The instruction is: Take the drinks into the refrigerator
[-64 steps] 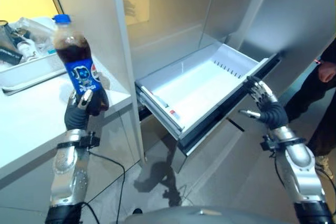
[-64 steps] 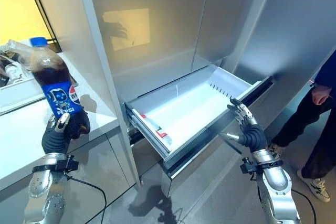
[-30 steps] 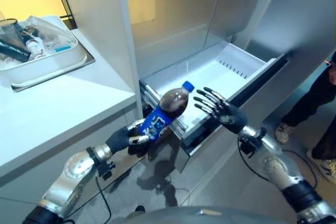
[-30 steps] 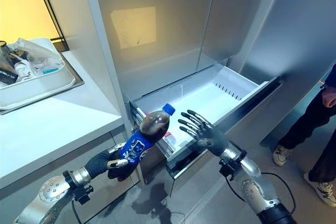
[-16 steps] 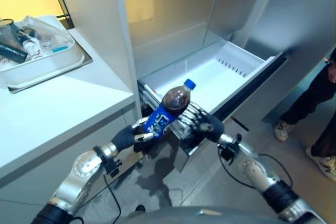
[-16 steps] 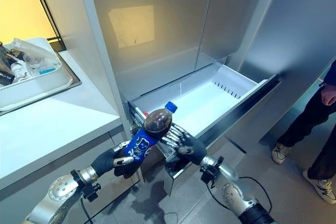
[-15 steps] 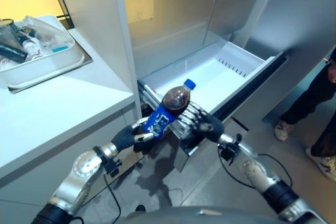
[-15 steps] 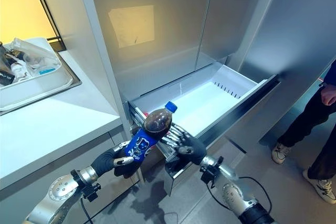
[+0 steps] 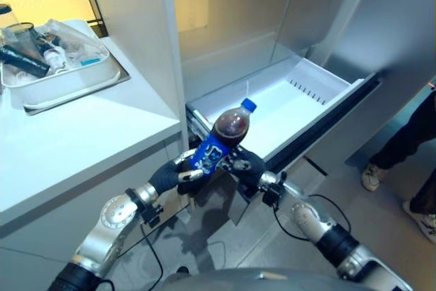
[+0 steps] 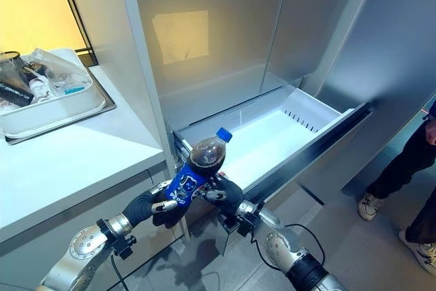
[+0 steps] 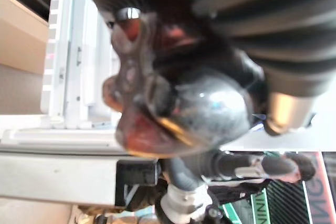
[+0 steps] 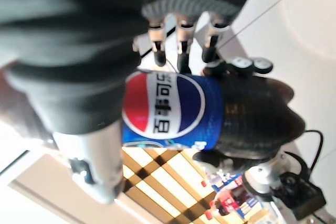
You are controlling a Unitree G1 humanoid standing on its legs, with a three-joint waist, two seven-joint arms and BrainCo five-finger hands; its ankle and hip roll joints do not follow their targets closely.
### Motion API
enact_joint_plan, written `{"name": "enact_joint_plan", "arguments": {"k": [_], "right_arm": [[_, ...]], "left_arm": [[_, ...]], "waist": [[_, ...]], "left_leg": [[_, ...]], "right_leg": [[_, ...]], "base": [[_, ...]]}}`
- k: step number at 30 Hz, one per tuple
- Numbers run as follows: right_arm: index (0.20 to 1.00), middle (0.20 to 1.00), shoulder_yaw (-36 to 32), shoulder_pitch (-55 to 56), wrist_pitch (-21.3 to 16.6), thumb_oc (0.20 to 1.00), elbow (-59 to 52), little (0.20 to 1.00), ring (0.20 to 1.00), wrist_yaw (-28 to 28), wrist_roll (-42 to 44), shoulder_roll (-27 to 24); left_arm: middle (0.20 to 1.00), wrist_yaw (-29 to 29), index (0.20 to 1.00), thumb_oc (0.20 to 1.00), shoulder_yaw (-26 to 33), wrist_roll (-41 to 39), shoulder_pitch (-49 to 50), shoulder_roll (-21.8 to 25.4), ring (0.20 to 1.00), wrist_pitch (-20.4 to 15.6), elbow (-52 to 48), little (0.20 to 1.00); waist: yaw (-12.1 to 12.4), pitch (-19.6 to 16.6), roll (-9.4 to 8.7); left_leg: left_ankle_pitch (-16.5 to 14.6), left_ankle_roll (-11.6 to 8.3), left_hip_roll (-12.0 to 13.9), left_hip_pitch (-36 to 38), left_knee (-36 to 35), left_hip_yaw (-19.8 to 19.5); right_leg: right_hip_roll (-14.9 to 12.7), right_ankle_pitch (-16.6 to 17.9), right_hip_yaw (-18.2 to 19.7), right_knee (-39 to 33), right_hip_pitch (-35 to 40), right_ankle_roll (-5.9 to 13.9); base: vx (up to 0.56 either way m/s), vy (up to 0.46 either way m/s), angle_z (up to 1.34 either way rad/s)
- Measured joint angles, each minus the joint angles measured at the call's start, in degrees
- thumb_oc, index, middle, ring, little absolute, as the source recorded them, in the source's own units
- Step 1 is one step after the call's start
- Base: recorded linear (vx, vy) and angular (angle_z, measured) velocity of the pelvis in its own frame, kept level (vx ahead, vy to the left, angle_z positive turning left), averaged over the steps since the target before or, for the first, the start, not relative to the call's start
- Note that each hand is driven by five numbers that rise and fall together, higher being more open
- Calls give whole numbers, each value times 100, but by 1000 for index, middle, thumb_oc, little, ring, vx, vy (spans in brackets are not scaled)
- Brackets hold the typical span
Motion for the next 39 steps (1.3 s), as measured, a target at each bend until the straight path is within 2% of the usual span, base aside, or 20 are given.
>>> {"name": "enact_joint_plan", "arguments": {"k": [9,11,17,33,34,35,39], "right_arm": [[1000,1000,223,-326,-18,1000,199,1000,1000,-229,24,131],[1000,1000,231,-393,-19,1000,221,1000,1000,-270,24,174],[1000,1000,217,-735,-263,1000,238,1000,1000,-462,244,388],[1000,1000,210,-1166,-460,1000,257,1000,1000,-645,471,467],[859,859,211,-1166,-469,859,257,859,859,-647,491,473],[200,200,214,-1166,-470,200,257,200,200,-646,569,476],[200,200,226,-1165,-471,200,256,200,200,-639,695,502]], "left_arm": [[200,159,200,200,-2,-3,-21,-18,200,-1,2,200],[200,176,200,200,-4,-4,-31,-20,200,-1,2,200],[200,166,200,200,-84,-13,-84,-24,200,-9,3,200],[200,178,200,200,-111,-285,-179,-22,200,-119,2,200],[200,179,200,200,-134,-287,-191,-23,200,-119,2,200],[200,181,200,200,-145,-286,-197,-23,200,-119,3,200],[200,248,200,200,-144,-286,-212,-22,200,-119,37,200]], "waist": [[29,0,2],[101,2,5],[164,3,12],[201,0,58],[207,0,58],[212,0,58],[209,-1,58]], "left_leg": [[2,1,-3,2,0,-5],[2,1,-2,0,0,2],[2,1,-4,3,1,3],[2,1,-5,11,1,21],[2,1,-3,11,1,21],[2,1,-6,11,1,21],[2,1,-11,13,1,21]], "right_leg": [[-2,1,-5,0,4,-1],[-2,1,2,0,-5,-2],[-2,2,3,1,-1,-2],[0,5,22,1,-1,-6],[0,5,22,1,-1,-6],[0,5,22,2,-1,-6],[1,5,22,2,1,-7]], "base": [[0,0,0],[0,0,0],[0,0,0],[0,0,0],[0,0,0],[0,0,0],[0,0,0]]}}
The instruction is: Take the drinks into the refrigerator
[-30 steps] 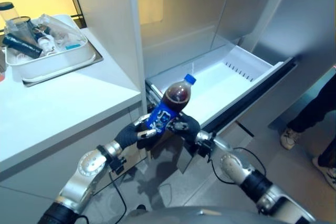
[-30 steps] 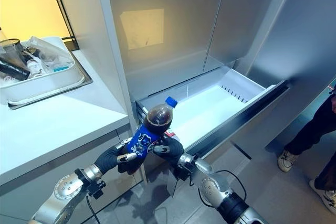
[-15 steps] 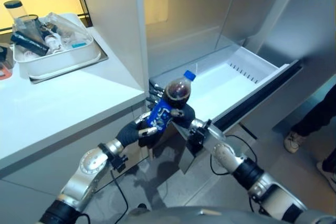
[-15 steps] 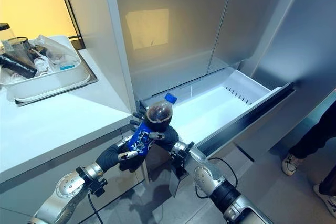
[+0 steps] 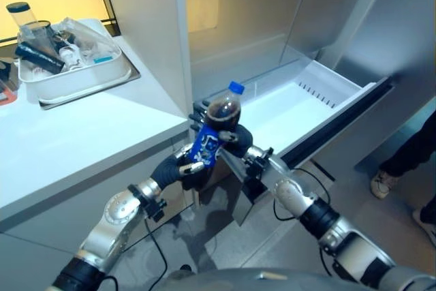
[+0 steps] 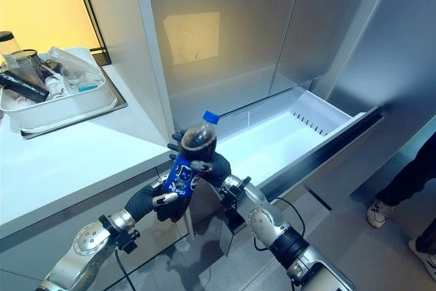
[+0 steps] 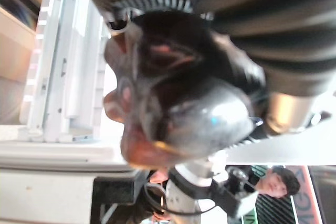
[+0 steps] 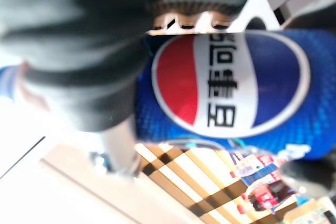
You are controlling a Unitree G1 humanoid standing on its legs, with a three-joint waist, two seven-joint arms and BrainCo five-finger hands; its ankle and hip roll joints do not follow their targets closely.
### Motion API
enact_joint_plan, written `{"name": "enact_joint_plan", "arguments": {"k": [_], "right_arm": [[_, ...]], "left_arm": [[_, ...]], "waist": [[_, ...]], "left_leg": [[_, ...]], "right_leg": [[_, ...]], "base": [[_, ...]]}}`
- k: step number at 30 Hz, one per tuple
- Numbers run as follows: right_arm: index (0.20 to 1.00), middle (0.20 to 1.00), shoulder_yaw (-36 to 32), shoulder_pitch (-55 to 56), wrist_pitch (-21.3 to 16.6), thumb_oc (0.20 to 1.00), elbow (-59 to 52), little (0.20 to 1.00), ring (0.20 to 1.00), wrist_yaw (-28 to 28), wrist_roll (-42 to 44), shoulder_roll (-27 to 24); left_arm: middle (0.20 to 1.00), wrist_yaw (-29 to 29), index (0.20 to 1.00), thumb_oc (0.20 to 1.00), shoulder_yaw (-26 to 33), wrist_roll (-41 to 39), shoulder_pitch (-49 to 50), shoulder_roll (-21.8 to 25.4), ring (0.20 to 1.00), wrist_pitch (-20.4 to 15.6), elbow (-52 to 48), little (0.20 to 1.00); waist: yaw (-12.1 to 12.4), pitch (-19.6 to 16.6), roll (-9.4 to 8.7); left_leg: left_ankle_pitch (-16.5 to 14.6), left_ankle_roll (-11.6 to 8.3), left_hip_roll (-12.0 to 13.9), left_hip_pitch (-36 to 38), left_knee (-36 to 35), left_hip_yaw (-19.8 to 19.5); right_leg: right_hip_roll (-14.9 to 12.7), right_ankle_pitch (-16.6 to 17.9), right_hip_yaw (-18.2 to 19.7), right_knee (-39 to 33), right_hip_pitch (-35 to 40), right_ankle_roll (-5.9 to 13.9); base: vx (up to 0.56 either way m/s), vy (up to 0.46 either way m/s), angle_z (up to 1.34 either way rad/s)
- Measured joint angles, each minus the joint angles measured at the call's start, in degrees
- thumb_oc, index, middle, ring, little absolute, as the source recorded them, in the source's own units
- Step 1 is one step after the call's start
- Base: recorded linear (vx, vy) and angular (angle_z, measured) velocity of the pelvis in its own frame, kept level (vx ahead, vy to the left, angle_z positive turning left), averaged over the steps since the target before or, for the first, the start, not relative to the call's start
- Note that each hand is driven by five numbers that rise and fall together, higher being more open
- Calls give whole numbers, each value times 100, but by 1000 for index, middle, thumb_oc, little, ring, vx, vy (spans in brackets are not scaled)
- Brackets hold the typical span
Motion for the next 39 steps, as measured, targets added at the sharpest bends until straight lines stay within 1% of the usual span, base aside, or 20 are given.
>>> {"name": "enact_joint_plan", "arguments": {"k": [17,18,19,20,28,30,33,36,38,39], "right_arm": [[200,200,75,2,5,200,0,200,200,-51,7,-13],[200,200,75,2,5,200,0,200,200,-52,7,-28],[200,200,75,2,5,200,0,200,200,-52,4,-36],[200,200,75,2,9,200,-8,200,200,-49,0,-45],[200,200,116,2,65,200,-110,200,200,48,-106,-228],[200,200,93,3,74,200,-338,200,200,34,-291,-537],[200,200,-111,6,73,200,-354,200,200,-23,-397,-874],[200,200,-561,27,47,200,-339,200,200,-177,-408,-1155],[200,200,-957,27,-82,200,-339,200,200,-315,-406,-1309],[200,200,-1036,26,-120,200,-339,200,200,-346,-406,-1327]], "left_arm": [[200,-31,200,200,-102,7,-25,-42,200,-3,10,200],[489,-31,489,489,-102,7,-25,-42,489,-3,10,489],[489,-31,489,489,-102,7,-25,-42,489,-3,10,489],[1000,-31,1000,1000,-103,7,-25,-46,1000,-3,10,1000],[1000,-82,1000,1000,-104,10,-31,-45,1000,3,9,1000],[1000,-102,1000,1000,-79,-18,-31,-60,1000,-1,-40,1000],[1000,-150,1000,1000,13,-183,-31,-66,1000,-52,-85,1000],[1000,-184,1000,1000,47,-291,-20,-67,1000,-65,-84,1000],[1000,-206,1000,1000,72,-300,-14,-67,1000,-65,-84,1000],[1000,-207,1000,1000,76,-303,-13,-67,1000,-65,-84,1000]], "waist": [[-6,0,0],[-6,0,0],[-6,0,0],[-6,0,0],[-29,3,5],[-16,4,6],[-8,8,13],[-21,17,26],[-28,19,29],[-28,20,30]], "left_leg": [[1,0,0,10,1,-6],[1,0,1,12,1,-6],[1,0,2,12,1,-7],[1,0,5,14,0,-8],[1,0,9,16,0,-11],[1,1,6,15,-1,-17],[1,2,9,15,-2,-24],[2,3,12,15,-2,-25],[2,3,12,14,-1,-23],[2,3,12,14,-1,-22]], "right_leg": [[-1,0,-6,1,14,0],[-1,0,-7,1,16,0],[-1,0,-8,1,17,0],[-1,0,-9,1,19,0],[-2,0,-11,0,22,1],[-7,-1,-17,0,27,2],[-6,-1,-24,-1,31,2],[-1,0,-23,-1,49,1],[0,0,-20,-1,47,1],[0,0,-19,-1,46,1]], "base": [[0,0,0],[0,0,0],[0,0,0],[0,0,0],[0,0,0],[0,0,0],[0,0,0],[0,0,0],[0,0,0],[0,0,0]]}}
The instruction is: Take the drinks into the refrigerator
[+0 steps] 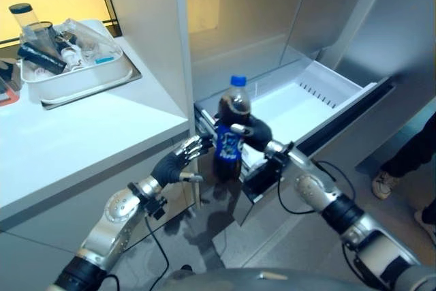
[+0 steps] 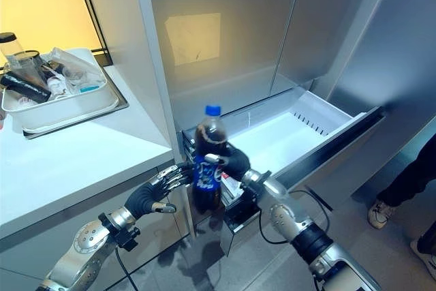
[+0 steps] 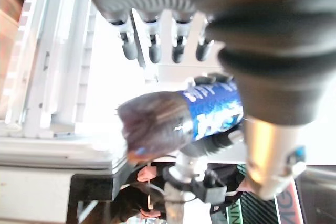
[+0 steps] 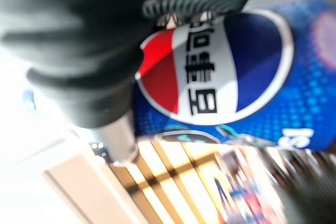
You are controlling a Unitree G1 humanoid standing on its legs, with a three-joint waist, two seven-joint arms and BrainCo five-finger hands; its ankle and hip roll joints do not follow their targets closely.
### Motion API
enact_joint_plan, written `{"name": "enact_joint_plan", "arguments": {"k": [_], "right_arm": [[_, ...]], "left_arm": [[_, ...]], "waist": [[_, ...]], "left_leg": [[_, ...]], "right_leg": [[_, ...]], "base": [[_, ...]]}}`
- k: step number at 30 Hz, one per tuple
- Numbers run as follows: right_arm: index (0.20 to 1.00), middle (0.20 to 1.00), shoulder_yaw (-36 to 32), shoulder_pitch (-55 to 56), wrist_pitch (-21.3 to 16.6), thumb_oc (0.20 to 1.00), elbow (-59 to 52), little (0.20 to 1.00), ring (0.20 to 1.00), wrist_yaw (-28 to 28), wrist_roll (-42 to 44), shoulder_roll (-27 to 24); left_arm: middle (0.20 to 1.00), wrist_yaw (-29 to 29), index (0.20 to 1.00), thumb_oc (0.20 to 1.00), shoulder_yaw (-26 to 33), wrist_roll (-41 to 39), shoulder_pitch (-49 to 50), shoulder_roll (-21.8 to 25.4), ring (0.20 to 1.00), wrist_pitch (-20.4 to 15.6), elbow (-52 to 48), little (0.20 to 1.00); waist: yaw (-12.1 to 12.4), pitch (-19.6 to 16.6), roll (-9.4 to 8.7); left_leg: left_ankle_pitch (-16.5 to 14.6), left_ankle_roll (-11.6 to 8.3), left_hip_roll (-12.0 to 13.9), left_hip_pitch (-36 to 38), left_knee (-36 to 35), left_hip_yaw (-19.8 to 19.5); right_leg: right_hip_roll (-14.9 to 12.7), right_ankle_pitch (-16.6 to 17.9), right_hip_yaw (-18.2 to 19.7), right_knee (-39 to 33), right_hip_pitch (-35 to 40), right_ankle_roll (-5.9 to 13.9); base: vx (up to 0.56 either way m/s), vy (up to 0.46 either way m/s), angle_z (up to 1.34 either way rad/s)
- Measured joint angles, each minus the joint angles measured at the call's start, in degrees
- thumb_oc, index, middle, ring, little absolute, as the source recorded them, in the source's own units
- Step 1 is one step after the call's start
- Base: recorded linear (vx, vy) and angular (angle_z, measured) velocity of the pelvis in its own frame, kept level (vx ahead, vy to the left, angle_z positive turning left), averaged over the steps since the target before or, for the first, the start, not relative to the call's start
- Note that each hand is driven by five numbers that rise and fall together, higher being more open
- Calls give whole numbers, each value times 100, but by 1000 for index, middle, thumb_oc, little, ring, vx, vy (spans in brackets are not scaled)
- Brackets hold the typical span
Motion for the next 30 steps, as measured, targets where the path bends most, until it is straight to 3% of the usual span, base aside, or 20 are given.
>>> {"name": "enact_joint_plan", "arguments": {"k": [7,19,30], "right_arm": [[200,200,-256,-12,-186,200,-1,200,200,-110,4,-348],[200,200,-427,-611,-298,200,83,200,200,-309,31,-1509],[200,200,-277,-933,-383,200,896,200,200,-358,-178,-1873]], "left_arm": [[1000,-93,1000,1000,7,-150,18,1,1000,8,0,1000],[1000,-233,1000,1000,47,-439,139,122,1000,49,-2,1000],[1000,-334,1000,1000,-90,-795,117,512,1000,75,-57,1000]], "waist": [[-14,1,0],[-33,47,-51],[-22,289,-310]], "left_leg": [[-1,0,3,1,-1,2],[-2,0,-2,-62,-1,4],[28,12,-32,-356,2,2]], "right_leg": [[2,0,2,-1,0,0],[4,3,8,26,-62,3],[-5,38,8,29,-350,17]], "base": [[0,0,0],[0,0,0],[-37,7,0]]}}
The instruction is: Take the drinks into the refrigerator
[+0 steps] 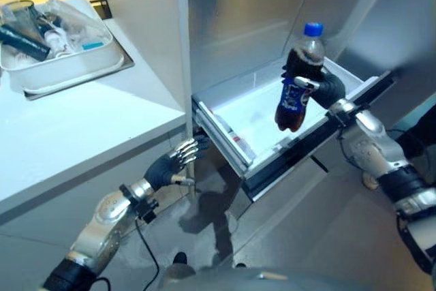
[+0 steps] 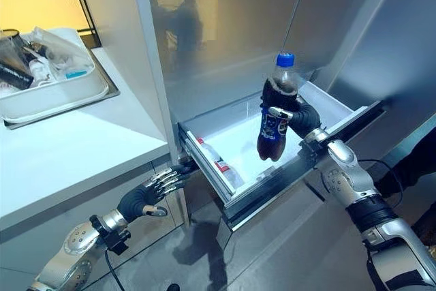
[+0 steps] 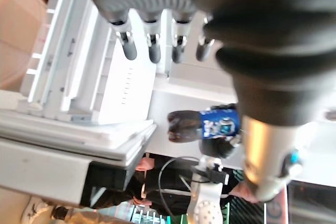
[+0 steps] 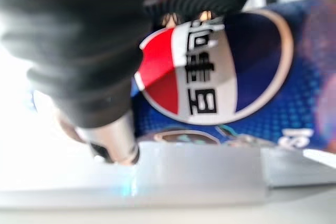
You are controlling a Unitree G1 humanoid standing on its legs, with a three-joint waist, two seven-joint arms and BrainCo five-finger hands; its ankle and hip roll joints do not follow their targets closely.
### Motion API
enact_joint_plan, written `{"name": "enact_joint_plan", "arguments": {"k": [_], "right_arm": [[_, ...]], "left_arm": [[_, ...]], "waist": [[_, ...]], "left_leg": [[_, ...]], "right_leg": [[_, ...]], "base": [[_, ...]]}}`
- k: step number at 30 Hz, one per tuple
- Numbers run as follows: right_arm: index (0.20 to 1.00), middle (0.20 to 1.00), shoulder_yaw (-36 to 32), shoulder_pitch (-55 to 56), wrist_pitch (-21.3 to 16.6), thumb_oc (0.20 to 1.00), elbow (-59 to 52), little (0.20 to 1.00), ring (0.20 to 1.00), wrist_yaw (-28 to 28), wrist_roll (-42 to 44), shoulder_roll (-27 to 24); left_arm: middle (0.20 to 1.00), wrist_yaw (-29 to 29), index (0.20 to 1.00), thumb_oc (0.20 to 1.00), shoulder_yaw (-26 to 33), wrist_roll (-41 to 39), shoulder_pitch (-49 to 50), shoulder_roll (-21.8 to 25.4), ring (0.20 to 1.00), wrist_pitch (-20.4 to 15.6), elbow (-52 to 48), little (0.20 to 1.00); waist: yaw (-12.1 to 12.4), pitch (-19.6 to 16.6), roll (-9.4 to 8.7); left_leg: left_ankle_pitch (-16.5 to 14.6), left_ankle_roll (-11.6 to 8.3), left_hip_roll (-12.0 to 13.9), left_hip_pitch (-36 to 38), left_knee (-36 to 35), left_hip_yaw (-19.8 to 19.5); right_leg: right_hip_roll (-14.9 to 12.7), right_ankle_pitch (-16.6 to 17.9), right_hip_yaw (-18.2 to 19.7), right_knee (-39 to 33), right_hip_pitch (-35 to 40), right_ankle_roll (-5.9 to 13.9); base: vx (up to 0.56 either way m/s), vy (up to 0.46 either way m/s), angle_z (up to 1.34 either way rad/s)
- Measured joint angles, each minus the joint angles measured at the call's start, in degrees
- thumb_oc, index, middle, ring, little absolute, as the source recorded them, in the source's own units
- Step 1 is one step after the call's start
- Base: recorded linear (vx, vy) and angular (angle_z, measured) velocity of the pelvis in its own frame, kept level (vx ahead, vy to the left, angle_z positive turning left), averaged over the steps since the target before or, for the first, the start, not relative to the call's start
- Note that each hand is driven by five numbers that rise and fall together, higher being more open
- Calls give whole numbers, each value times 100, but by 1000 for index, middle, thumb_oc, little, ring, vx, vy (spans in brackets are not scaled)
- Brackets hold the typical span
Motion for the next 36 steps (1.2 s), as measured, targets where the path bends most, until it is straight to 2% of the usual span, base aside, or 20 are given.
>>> {"name": "enact_joint_plan", "arguments": {"k": [8,18,24,36], "right_arm": [[200,200,413,-522,-12,200,393,200,200,-133,-646,-794],[200,200,463,-913,-39,200,401,200,200,-120,-1226,-858],[200,200,1085,-1634,-57,200,673,200,200,-143,-1379,-1089],[200,200,1811,-2555,-87,200,1333,200,200,-250,-1593,-1078]], "left_arm": [[1000,7,1000,1000,-53,-26,-125,315,1000,-13,-194,1000],[1000,52,1000,1000,-74,-27,-473,534,1000,-114,-270,1000],[1000,111,1000,1000,-364,-25,-682,804,1000,-135,-406,1000],[1000,251,1000,1000,-512,-30,-1126,992,1000,-193,-418,1000]], "waist": [[9,329,-32],[15,742,-78],[29,953,-71],[71,1349,36]], "left_leg": [[41,14,-39,-349,3,-59],[70,4,-45,-600,3,-155],[108,3,-49,-829,4,-178],[128,-16,-20,-1097,6,-228]], "right_leg": [[-4,30,-53,2,-315,26],[-1,31,-161,2,-525,25],[-3,47,-180,3,-741,27],[6,52,-263,4,-990,22]], "base": [[-35,10,3],[-11,1,4],[-12,-8,1],[-27,-7,1]]}}
